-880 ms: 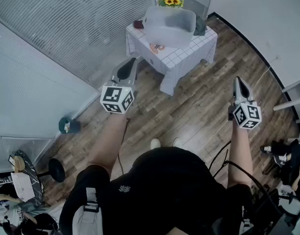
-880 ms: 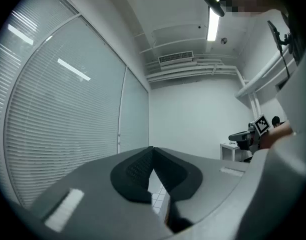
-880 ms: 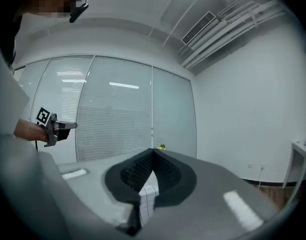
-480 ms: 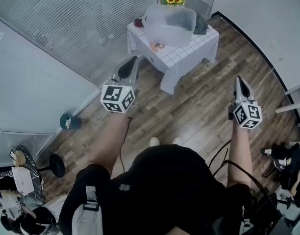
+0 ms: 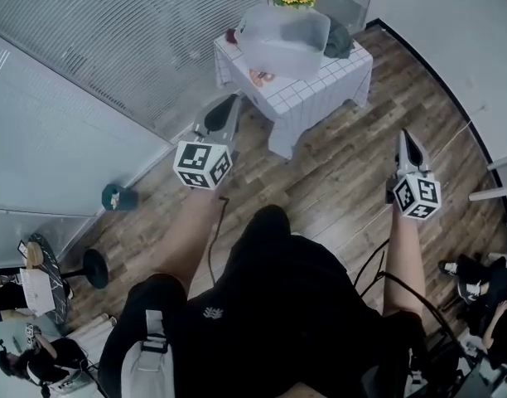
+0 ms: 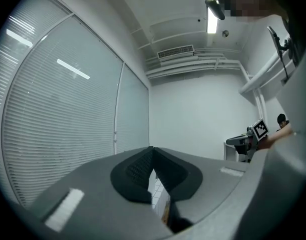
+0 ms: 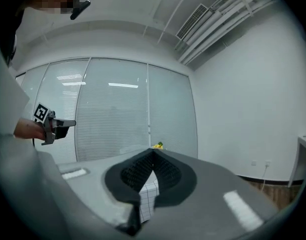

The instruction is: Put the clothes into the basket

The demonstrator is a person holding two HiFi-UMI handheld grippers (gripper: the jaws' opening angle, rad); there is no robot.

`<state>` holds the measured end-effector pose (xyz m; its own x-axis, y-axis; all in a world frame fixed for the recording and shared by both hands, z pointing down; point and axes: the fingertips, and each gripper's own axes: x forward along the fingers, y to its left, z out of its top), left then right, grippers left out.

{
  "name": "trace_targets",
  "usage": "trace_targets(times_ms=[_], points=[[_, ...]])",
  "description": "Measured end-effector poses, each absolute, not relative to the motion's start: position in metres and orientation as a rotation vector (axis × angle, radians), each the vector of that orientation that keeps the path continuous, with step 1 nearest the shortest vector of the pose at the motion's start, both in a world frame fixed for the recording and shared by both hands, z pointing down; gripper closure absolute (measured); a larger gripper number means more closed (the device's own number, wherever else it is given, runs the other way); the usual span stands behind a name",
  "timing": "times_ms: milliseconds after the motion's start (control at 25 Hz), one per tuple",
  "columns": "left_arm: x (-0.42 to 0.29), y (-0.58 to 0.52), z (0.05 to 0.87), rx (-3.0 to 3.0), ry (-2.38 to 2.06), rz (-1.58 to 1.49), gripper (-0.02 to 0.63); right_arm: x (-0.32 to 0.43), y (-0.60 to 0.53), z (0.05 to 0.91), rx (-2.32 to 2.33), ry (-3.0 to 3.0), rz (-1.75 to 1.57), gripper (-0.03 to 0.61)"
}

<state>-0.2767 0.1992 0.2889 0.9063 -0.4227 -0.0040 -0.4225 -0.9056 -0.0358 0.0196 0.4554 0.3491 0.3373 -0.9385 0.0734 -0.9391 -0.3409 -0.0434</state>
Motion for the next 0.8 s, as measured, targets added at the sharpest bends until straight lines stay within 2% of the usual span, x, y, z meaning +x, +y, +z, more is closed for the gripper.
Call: trace_targets(times_ms=[520, 800], points=[[-0.169, 0.139, 0.296, -3.05, 0.555, 0.015, 0.609, 0.088, 0.42, 0.362, 2.562, -1.764, 0.126, 0.578], [-0.12, 0.069, 0.31, -3.089, 0.583, 0.03, 0.609, 0.128, 0.355, 0.38, 2.526, -1.747, 0.22, 0.578]])
